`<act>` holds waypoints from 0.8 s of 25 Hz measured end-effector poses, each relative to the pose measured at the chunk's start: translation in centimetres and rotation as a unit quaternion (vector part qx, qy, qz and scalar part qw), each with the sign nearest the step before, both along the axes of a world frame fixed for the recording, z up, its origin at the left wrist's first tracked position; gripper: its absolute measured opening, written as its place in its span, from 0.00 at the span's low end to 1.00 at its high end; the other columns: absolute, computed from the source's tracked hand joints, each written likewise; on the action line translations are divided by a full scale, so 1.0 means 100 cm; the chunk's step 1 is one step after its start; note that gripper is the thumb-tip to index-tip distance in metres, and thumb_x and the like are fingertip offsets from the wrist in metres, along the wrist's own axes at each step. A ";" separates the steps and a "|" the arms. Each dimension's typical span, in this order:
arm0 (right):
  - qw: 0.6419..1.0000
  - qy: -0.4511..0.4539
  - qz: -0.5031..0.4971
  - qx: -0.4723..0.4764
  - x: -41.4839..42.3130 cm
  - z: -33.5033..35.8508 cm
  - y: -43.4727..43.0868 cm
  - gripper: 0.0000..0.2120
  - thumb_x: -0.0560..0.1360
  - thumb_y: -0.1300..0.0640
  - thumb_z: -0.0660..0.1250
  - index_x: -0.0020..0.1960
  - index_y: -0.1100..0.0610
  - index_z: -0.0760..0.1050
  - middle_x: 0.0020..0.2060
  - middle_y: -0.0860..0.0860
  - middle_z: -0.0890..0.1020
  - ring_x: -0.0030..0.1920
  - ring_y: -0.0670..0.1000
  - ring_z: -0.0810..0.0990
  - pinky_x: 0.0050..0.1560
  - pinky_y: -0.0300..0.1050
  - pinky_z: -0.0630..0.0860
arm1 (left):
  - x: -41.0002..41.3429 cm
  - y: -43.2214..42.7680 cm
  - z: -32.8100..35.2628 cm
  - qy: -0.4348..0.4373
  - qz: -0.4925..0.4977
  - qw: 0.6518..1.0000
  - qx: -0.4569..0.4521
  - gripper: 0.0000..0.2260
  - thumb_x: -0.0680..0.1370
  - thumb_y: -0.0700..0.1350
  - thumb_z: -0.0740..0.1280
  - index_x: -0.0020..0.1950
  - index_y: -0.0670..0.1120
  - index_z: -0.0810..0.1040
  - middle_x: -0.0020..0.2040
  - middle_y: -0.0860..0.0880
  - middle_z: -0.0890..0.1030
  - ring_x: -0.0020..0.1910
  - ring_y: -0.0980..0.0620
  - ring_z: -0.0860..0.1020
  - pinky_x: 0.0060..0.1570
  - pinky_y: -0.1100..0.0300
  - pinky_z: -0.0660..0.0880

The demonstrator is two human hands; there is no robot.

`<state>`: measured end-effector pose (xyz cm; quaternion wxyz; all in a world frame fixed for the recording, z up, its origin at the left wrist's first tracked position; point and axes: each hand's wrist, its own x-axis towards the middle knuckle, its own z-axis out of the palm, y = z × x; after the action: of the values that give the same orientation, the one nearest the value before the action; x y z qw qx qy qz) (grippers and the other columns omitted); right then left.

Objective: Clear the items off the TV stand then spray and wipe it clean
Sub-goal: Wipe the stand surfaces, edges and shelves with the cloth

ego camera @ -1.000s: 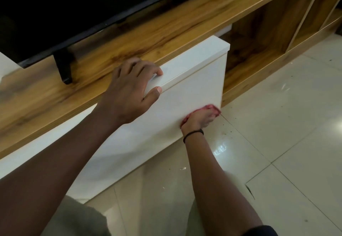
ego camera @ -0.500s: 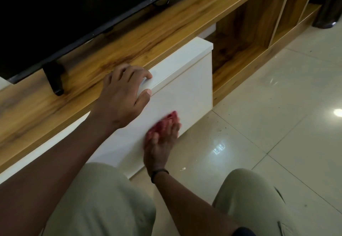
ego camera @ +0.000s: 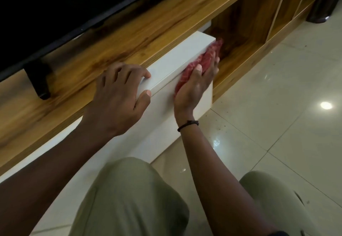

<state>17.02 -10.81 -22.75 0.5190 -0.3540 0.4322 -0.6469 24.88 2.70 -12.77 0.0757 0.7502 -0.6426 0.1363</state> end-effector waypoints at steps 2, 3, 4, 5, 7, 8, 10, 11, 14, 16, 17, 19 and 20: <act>0.997 0.062 -0.004 -0.046 -0.003 0.025 0.009 0.29 0.83 0.49 0.52 0.82 0.54 0.56 0.82 0.52 0.57 0.82 0.54 0.54 0.81 0.58 0.58 | 0.002 0.000 -0.001 -0.013 -0.002 1.000 -0.010 0.20 0.80 0.56 0.55 0.66 0.47 0.72 0.67 0.45 0.75 0.68 0.40 0.70 0.63 0.41 0.71; 0.993 0.110 0.000 -0.042 -0.008 0.037 0.011 0.28 0.83 0.50 0.53 0.82 0.54 0.58 0.82 0.53 0.58 0.81 0.53 0.56 0.80 0.49 0.60 | 0.003 0.000 -0.002 -0.019 -0.003 1.000 -0.008 0.21 0.81 0.56 0.55 0.67 0.46 0.73 0.67 0.44 0.75 0.68 0.40 0.70 0.63 0.41 0.71; 0.986 0.165 0.011 -0.029 -0.015 0.048 0.009 0.27 0.83 0.51 0.54 0.81 0.55 0.60 0.81 0.54 0.59 0.80 0.53 0.58 0.77 0.40 0.59 | 0.003 0.000 -0.002 -0.022 -0.005 1.000 -0.007 0.21 0.81 0.56 0.55 0.67 0.45 0.73 0.67 0.43 0.76 0.68 0.39 0.71 0.63 0.41 0.71; 0.970 0.240 0.030 -0.007 -0.023 0.060 0.001 0.26 0.84 0.51 0.54 0.80 0.54 0.61 0.81 0.54 0.60 0.79 0.53 0.59 0.76 0.37 0.60 | 0.003 -0.001 -0.001 -0.022 -0.007 1.000 -0.005 0.21 0.82 0.55 0.56 0.67 0.45 0.74 0.67 0.42 0.76 0.67 0.38 0.71 0.63 0.41 0.70; 0.913 0.393 0.098 0.046 -0.038 0.085 -0.029 0.23 0.84 0.47 0.55 0.78 0.51 0.65 0.75 0.53 0.69 0.72 0.53 0.70 0.73 0.49 0.70 | 0.004 -0.001 0.001 -0.020 -0.012 1.000 0.000 0.20 0.82 0.54 0.59 0.68 0.43 0.75 0.67 0.41 0.76 0.67 0.37 0.72 0.65 0.41 0.69; 0.893 0.421 0.137 0.078 -0.044 0.100 -0.048 0.21 0.83 0.45 0.55 0.73 0.50 0.71 0.66 0.50 0.77 0.63 0.51 0.77 0.64 0.52 0.77 | 0.004 0.000 0.001 -0.023 -0.013 1.000 0.008 0.20 0.82 0.54 0.59 0.68 0.43 0.75 0.67 0.41 0.76 0.67 0.37 0.71 0.67 0.41 0.68; 0.891 0.375 0.202 0.154 -0.052 0.127 -0.075 0.16 0.82 0.42 0.57 0.54 0.48 0.80 0.42 0.42 0.84 0.40 0.42 0.81 0.46 0.47 0.79 | 0.005 0.001 0.002 -0.022 -0.012 1.000 0.019 0.20 0.83 0.53 0.60 0.69 0.42 0.76 0.67 0.41 0.76 0.68 0.37 0.72 0.69 0.40 0.66; 0.890 0.360 0.213 0.182 -0.054 0.135 -0.082 0.14 0.82 0.44 0.58 0.46 0.46 0.79 0.33 0.40 0.82 0.32 0.40 0.78 0.41 0.44 0.76 | 0.006 0.001 0.004 -0.017 -0.010 1.000 0.023 0.20 0.83 0.52 0.60 0.69 0.42 0.76 0.67 0.40 0.76 0.67 0.37 0.72 0.69 0.40 0.65; 0.877 0.362 0.242 0.204 -0.062 0.143 -0.068 0.10 0.85 0.49 0.57 0.56 0.47 0.77 0.39 0.43 0.81 0.31 0.38 0.77 0.32 0.32 0.73 | 0.002 0.001 0.010 -0.001 -0.002 0.999 0.037 0.18 0.83 0.50 0.62 0.68 0.42 0.78 0.67 0.41 0.78 0.67 0.37 0.74 0.70 0.40 0.65; 0.873 0.337 0.266 0.232 -0.067 0.153 -0.062 0.16 0.86 0.50 0.55 0.69 0.50 0.73 0.48 0.47 0.82 0.37 0.41 0.79 0.33 0.32 0.73 | -0.002 -0.002 0.023 0.014 -0.002 0.998 0.060 0.17 0.82 0.50 0.64 0.66 0.42 0.80 0.66 0.41 0.79 0.66 0.37 0.75 0.69 0.39 0.67; 0.870 0.321 0.277 0.251 -0.068 0.157 -0.063 0.17 0.86 0.50 0.55 0.72 0.51 0.72 0.49 0.48 0.82 0.40 0.44 0.79 0.36 0.36 0.74 | -0.004 -0.002 0.029 0.029 0.005 0.996 0.080 0.17 0.81 0.50 0.65 0.66 0.43 0.80 0.66 0.42 0.80 0.65 0.38 0.75 0.68 0.39 0.68; 0.865 0.289 0.299 0.281 -0.070 0.163 -0.074 0.18 0.86 0.48 0.54 0.71 0.53 0.72 0.50 0.49 0.82 0.44 0.47 0.80 0.42 0.40 0.73 | -0.009 -0.013 0.044 0.074 0.030 0.991 0.111 0.16 0.81 0.52 0.64 0.64 0.45 0.79 0.65 0.43 0.79 0.63 0.40 0.73 0.62 0.43 0.70; 0.861 0.273 0.312 0.295 -0.072 0.160 -0.079 0.18 0.86 0.46 0.53 0.70 0.53 0.73 0.49 0.49 0.81 0.44 0.47 0.79 0.42 0.41 0.72 | -0.010 -0.029 0.050 0.102 0.045 0.988 0.110 0.15 0.81 0.53 0.62 0.63 0.46 0.77 0.64 0.44 0.78 0.61 0.42 0.73 0.59 0.46 0.69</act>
<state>9.78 -18.71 -6.71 0.6348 -0.4635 0.5941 -0.1708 23.88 -0.21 -7.75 0.0514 0.7920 -0.6082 -0.0097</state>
